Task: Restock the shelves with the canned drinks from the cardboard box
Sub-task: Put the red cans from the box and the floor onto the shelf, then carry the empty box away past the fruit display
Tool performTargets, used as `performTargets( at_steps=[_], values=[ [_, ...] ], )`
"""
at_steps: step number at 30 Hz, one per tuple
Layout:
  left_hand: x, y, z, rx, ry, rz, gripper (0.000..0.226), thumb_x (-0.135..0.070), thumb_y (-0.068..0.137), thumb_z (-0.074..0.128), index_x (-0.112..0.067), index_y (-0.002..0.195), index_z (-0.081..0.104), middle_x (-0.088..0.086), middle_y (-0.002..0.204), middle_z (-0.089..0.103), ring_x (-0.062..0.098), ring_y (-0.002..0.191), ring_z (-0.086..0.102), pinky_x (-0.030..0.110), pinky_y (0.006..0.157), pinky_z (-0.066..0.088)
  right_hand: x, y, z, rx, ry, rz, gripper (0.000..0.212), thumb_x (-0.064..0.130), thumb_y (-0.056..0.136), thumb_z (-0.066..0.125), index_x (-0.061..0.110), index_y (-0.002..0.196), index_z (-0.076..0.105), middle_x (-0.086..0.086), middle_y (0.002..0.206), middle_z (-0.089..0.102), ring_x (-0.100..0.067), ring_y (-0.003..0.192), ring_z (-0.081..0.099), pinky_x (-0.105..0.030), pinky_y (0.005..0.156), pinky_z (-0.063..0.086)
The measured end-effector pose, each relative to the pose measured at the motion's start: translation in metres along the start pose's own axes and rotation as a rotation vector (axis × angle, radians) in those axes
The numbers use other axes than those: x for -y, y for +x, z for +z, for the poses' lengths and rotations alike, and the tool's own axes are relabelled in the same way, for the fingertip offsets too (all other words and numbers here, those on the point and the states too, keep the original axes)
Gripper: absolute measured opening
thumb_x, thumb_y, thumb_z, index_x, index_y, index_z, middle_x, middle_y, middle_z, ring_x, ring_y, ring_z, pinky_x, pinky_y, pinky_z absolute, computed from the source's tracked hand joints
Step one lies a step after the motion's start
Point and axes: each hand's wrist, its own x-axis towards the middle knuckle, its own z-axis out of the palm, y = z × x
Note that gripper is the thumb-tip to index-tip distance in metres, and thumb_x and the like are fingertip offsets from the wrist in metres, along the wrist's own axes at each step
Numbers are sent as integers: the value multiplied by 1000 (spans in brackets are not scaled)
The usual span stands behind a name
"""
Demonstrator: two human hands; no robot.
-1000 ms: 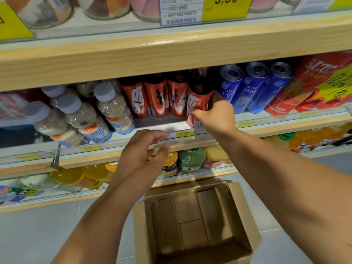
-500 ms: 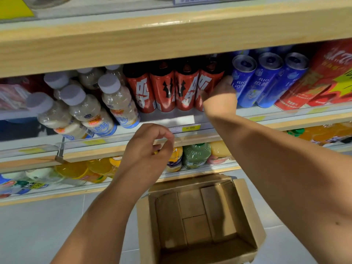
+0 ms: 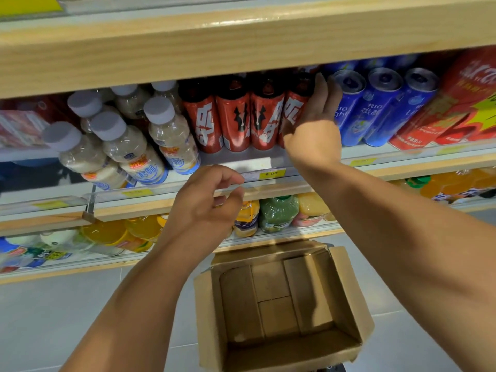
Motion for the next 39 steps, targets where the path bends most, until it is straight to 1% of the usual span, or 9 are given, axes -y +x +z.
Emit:
performTargets(
  at_steps=[4,7,10,13,19,24,28,31,39],
  values=[
    [9,0,-1,15,16,-93,15,-22,88,59,-37,88,57,-15,98,61,-7,74,60,-1,50,37,-19,-27,-8,-21,-55,-118,51,13,81,55,4,129,40,-19,137,33,-38,103,48,-40,86,43],
    [27,0,6,45,111,-130,11,-19,88,57,-29,91,58,-17,88,60,-17,69,54,1,52,38,-52,-51,2,111,-74,-151,20,14,86,50,9,104,56,-15,112,53,-34,102,49,-38,81,40],
    [57,-5,20,110,232,-181,9,-19,88,54,-27,91,56,-17,83,58,-3,73,55,10,59,40,-85,-82,16,189,-104,-99,10,12,84,48,15,84,58,-11,92,65,-35,91,58,-38,69,46],
    [100,-23,43,213,296,-285,8,-20,88,55,-26,94,54,-13,84,59,12,80,58,24,64,41,-116,-117,25,271,-113,-1,13,11,85,52,13,91,63,-10,97,67,-35,89,61,-33,64,43],
    [183,-84,98,404,500,-479,29,-16,93,47,-16,121,52,12,107,63,26,91,58,30,78,45,-199,-188,41,534,-287,158,15,19,88,51,11,98,59,-14,98,66,-35,92,61,-29,66,40],
    [244,-142,136,363,553,-671,41,-16,95,42,-20,136,39,18,127,49,32,102,56,39,82,49,-264,-236,53,670,-371,177,21,21,90,50,14,109,56,-14,108,62,-34,96,59,-38,77,50],
    [277,-182,165,274,542,-752,59,-10,94,42,-29,145,18,18,132,39,31,90,54,42,77,52,-307,-266,70,761,-422,304,42,25,91,49,11,131,39,-17,131,42,-38,117,44,-44,92,43],
    [302,-199,185,211,500,-851,77,-5,89,45,-28,149,3,17,139,33,35,93,50,39,72,40,-337,-283,88,788,-419,355,54,24,91,51,10,138,29,-22,137,35,-41,125,35,-49,101,37],
    [348,-213,206,251,625,-839,101,3,84,48,-34,142,-26,24,123,45,43,100,55,46,79,43,-376,-308,107,736,-407,320,81,-1,88,41,30,148,-2,-14,142,36,-45,110,52,-48,94,42]
  ],
)
